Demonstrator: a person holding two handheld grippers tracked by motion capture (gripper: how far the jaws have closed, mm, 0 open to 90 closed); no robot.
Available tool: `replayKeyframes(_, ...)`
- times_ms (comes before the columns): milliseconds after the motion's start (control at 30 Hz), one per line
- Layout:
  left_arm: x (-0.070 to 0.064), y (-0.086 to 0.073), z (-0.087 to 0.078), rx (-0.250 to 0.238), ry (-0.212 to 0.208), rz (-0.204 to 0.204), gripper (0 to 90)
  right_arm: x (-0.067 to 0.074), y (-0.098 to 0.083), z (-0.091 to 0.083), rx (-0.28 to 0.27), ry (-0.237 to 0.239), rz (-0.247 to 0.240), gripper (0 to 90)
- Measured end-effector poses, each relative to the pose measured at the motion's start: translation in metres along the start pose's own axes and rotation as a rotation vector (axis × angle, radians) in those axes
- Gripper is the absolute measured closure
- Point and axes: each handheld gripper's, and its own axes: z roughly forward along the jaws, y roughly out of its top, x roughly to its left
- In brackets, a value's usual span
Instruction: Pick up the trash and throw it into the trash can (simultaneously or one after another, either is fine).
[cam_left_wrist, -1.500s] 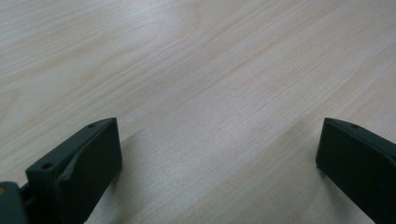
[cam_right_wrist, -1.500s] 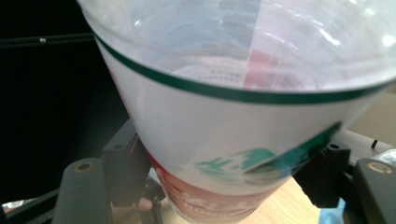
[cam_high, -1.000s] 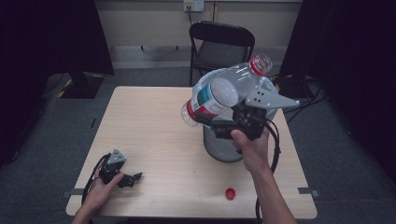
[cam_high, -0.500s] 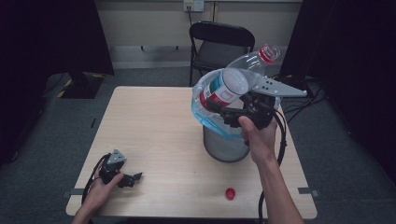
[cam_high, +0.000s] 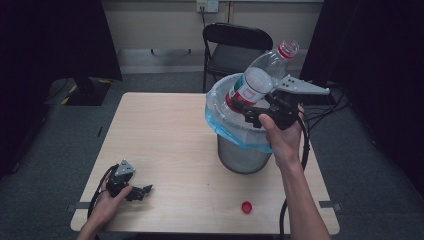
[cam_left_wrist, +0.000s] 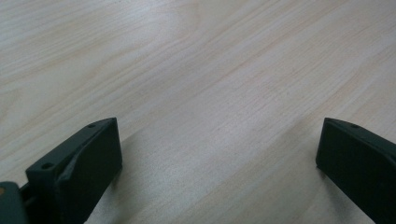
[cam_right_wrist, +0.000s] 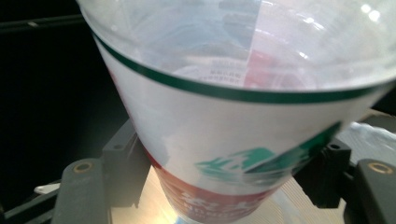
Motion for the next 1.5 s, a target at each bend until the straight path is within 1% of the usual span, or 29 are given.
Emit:
replayKeyframes(67, 0.0, 0.0, 0.0, -0.001, 0.0, 0.0, 0.0, -0.004, -0.001, 0.001, 0.017, -0.015, 0.01, 28.5)
replayKeyframes(100, 0.0, 0.0, 0.0, -0.001, 0.0, 0.0, 0.0, -0.004, -0.001, 0.001, 0.017, -0.015, 0.01, 28.5)
replayKeyframes(133, 0.0, 0.0, 0.0, 0.0, -0.001, 0.0, 0.0, -0.007, -0.002, 0.001, 0.028, -0.036, 0.022, 28.4)
replayKeyframes(200, 0.0, 0.0, 0.0, 0.0, -0.001, 0.0, 0.0, -0.009, -0.003, 0.001, 0.044, -0.055, 0.033, 28.3)
replayKeyframes(233, 0.0, 0.0, 0.0, 0.0, -0.001, 0.0, 0.0, -0.009, -0.003, 0.001, 0.044, -0.055, 0.033, 28.3)
replayKeyframes(300, 0.0, 0.0, 0.0, 0.0, -0.001, 0.0, 0.0, -0.012, -0.003, 0.0, 0.054, -0.081, 0.043, 28.1)
replayKeyframes(400, 0.0, 0.0, 0.0, 0.0, -0.001, 0.0, 0.0, -0.016, -0.004, -0.002, 0.05, -0.089, 0.052, 27.6)
replayKeyframes(467, 0.0, 0.0, 0.0, 0.0, -0.001, 0.0, 0.0, -0.016, -0.004, -0.003, 0.052, -0.095, 0.051, 25.3)
replayKeyframes(567, 0.0, 0.0, 0.0, 0.0, 0.0, 0.0, 0.0, -0.017, -0.004, -0.003, 0.065, -0.114, 0.048, 23.7)
replayKeyframes(633, 0.0, 0.0, 0.0, 0.0, 0.0, 0.0, 0.0, -0.018, -0.005, -0.003, 0.057, -0.102, 0.053, 23.4)
replayKeyframes(800, 0.0, 0.0, 0.0, 0.0, 0.0, -0.001, 0.0, -0.018, -0.006, -0.004, 0.045, -0.099, 0.045, 23.2)
replayKeyframes(900, 0.0, 0.0, 0.0, -0.001, -0.001, -0.001, 0.0, -0.017, -0.005, -0.005, 0.036, -0.078, 0.041, 23.2)
replayKeyframes(933, 0.0, 0.0, 0.0, 0.0, 0.0, -0.001, 0.0, -0.016, -0.005, -0.005, 0.037, -0.078, 0.039, 23.2)
replayKeyframes(1033, 0.0, 0.0, 0.0, -0.001, -0.001, -0.001, 0.0, -0.014, -0.005, -0.005, 0.025, -0.05, 0.026, 23.3)
replayKeyframes(1167, 0.0, 0.0, 0.0, -0.001, -0.001, -0.001, 0.0, -0.008, -0.007, -0.005, 0.025, -0.018, 0.012, 23.5)
replayKeyframes(1233, 0.0, 0.0, 0.0, -0.001, -0.001, -0.001, 0.0, -0.006, -0.007, -0.004, 0.028, -0.01, 0.005, 23.6)
replayKeyframes(1333, 0.0, 0.0, 0.0, -0.001, -0.001, -0.001, 0.0, -0.003, -0.009, -0.005, 0.028, 0.017, -0.003, 24.4)
replayKeyframes(1400, 0.0, 0.0, 0.0, -0.001, -0.001, -0.001, 0.0, -0.001, -0.01, -0.006, 0.014, 0.046, -0.005, 25.7)
replayKeyframes(1500, 0.0, 0.0, 0.0, -0.001, 0.0, -0.001, 0.0, 0.003, -0.012, -0.006, 0.005, 0.064, -0.019, 26.3)
